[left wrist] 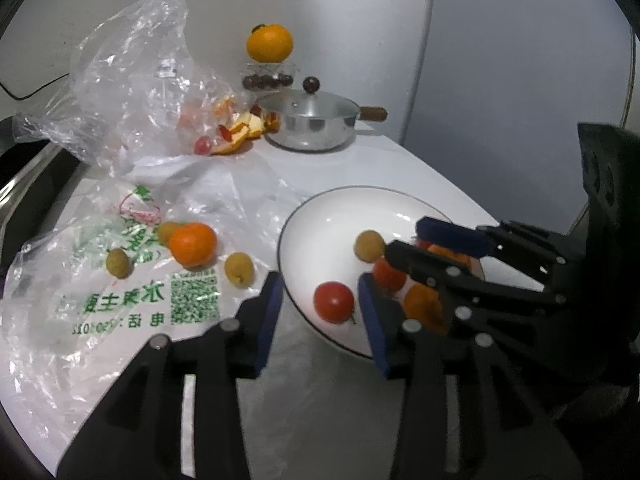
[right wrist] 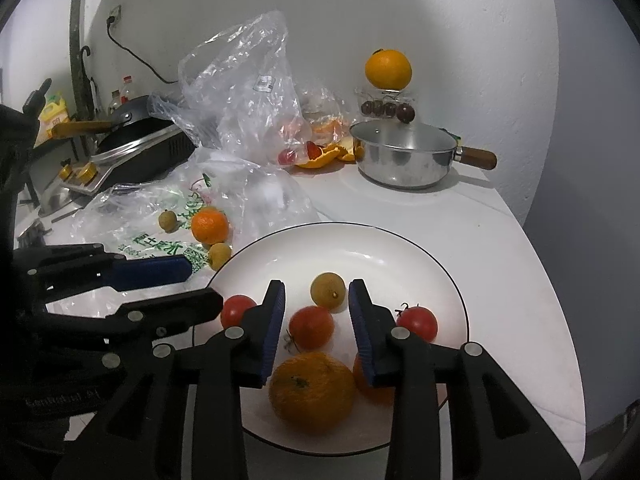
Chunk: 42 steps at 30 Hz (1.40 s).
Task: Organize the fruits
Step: 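Lower both tomatoes onto the plate and open both grippers, then move the left gripper to a small yellow fruit on the bag and grasp it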
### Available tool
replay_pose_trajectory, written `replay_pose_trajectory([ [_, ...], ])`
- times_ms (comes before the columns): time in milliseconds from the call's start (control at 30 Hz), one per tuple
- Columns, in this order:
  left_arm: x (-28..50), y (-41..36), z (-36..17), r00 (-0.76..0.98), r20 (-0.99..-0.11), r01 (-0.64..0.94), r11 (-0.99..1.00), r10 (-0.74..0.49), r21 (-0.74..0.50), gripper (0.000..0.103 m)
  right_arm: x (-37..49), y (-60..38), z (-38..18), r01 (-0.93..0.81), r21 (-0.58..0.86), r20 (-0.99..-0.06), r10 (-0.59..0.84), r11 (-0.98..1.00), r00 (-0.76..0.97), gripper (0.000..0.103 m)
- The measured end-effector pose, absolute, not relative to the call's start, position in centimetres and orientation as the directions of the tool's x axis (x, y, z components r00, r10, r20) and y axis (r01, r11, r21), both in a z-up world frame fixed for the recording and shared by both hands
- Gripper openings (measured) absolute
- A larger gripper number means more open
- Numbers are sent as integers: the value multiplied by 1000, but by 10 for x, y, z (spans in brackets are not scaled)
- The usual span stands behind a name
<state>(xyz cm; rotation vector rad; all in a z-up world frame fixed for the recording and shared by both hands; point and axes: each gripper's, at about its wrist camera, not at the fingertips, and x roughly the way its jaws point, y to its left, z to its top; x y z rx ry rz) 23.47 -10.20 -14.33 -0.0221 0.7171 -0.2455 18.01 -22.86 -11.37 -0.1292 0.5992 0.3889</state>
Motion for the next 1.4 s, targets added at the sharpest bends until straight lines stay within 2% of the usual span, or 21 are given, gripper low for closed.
replay_pose_trajectory([
  [133,235,-95,-141,736,-643,193,976,-211,-100,47,177,-226,-110,-396,-10,-567,321,918,758,35],
  [733,246,-71,-143,748,-647,132,988,-150,-76,47,181,-224,-103,-398,-9,-553,327,917,766,35],
  [1033,259,-62,-155,747,-657,109,994,-96,-22,47,193,-218,-105,-406,9,-558,342,914,756,35],
  [1400,275,-67,-165,716,-691,127,992,-100,-12,47,203,-218,-104,-413,22,-556,354,911,752,35],
])
